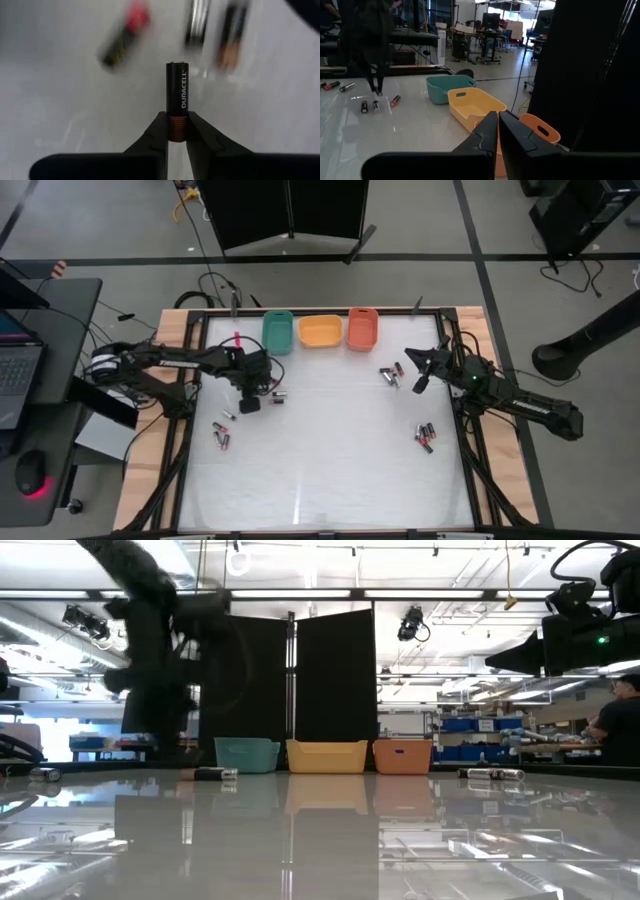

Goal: Sort batteries
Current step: Put the brown battery into the yellow bin

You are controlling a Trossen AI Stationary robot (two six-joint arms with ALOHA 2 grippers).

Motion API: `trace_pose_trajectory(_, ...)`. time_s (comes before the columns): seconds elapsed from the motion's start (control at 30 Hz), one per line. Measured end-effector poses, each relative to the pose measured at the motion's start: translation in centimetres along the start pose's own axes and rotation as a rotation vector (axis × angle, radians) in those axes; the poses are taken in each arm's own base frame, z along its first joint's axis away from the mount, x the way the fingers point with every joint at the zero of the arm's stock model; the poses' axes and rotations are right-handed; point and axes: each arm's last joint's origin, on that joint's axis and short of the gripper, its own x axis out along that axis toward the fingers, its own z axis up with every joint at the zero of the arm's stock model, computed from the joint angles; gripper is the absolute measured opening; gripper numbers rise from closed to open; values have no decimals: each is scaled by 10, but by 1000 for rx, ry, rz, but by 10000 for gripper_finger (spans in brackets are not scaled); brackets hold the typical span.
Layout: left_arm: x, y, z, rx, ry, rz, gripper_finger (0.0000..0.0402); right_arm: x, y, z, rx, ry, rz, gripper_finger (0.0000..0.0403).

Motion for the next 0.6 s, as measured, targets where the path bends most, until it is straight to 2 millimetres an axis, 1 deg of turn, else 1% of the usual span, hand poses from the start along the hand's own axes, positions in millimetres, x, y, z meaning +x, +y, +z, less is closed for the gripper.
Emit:
trace_pose_trajectory(0.1,-16,-3,9,-12,-9,13,46,0,0,0,0,0,1,28)
trace_pose_trajectory(0.23,-42,-3,37,-14,-127,26,46,0,0,0,0,0,1,28)
trace_pose_trajectory(0.4,-66,9,71,6,-228,61,46,0,0,0,0,-2,1,28)
trace_pose_trajectory(0.47,-71,17,85,23,-239,76,46,0,0,1,1,-7,1,28)
trace_pose_trajectory(0.6,-68,38,115,64,-201,100,46,0,0,2,3,-16,0,28)
